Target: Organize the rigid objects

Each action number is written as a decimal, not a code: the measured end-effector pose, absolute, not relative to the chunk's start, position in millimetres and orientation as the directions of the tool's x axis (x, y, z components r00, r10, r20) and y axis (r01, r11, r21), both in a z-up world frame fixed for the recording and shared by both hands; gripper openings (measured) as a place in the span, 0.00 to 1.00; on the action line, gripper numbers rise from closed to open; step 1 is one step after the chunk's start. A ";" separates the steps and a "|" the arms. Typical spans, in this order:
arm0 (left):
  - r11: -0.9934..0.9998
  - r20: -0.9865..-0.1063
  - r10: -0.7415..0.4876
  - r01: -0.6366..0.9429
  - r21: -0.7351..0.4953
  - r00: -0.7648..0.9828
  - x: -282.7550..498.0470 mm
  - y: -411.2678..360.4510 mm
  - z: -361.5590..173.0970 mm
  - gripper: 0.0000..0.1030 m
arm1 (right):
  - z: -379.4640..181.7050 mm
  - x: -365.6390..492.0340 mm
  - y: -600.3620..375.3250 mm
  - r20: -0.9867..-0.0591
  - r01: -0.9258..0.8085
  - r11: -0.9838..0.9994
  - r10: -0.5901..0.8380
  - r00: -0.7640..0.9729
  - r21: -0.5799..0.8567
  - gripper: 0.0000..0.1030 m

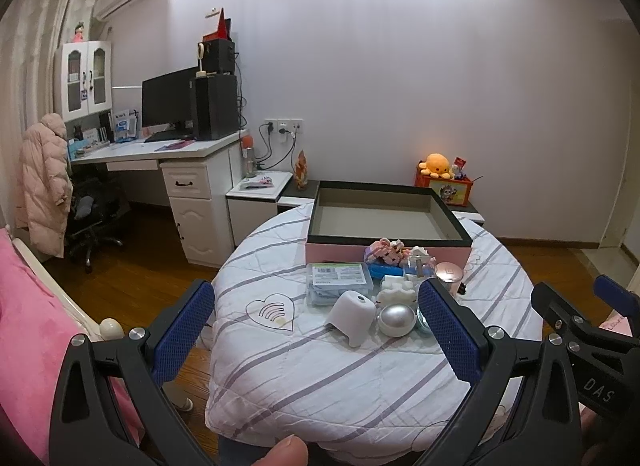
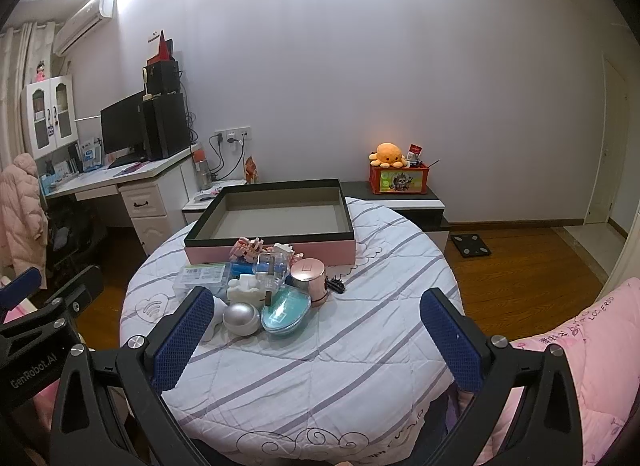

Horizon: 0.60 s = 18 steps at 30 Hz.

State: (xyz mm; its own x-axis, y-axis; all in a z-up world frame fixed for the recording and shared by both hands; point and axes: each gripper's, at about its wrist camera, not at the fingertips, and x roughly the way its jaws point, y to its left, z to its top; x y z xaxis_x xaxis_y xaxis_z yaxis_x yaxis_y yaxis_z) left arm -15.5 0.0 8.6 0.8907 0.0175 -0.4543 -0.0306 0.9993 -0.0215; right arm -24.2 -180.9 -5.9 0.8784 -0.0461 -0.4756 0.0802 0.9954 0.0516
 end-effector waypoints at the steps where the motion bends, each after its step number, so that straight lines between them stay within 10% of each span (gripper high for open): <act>1: 0.999 -0.454 0.018 -0.031 -0.019 0.891 -15.7 0.3 9.0 1.00 | -5.5 -24.1 -181.3 -0.476 0.078 0.995 -0.043 0.878 0.055 1.00; 18: 1.000 -0.446 0.015 -0.016 0.003 0.895 -18.5 -4.8 10.3 1.00 | -4.0 -23.8 -180.5 -0.471 0.082 0.995 -0.046 0.881 0.057 1.00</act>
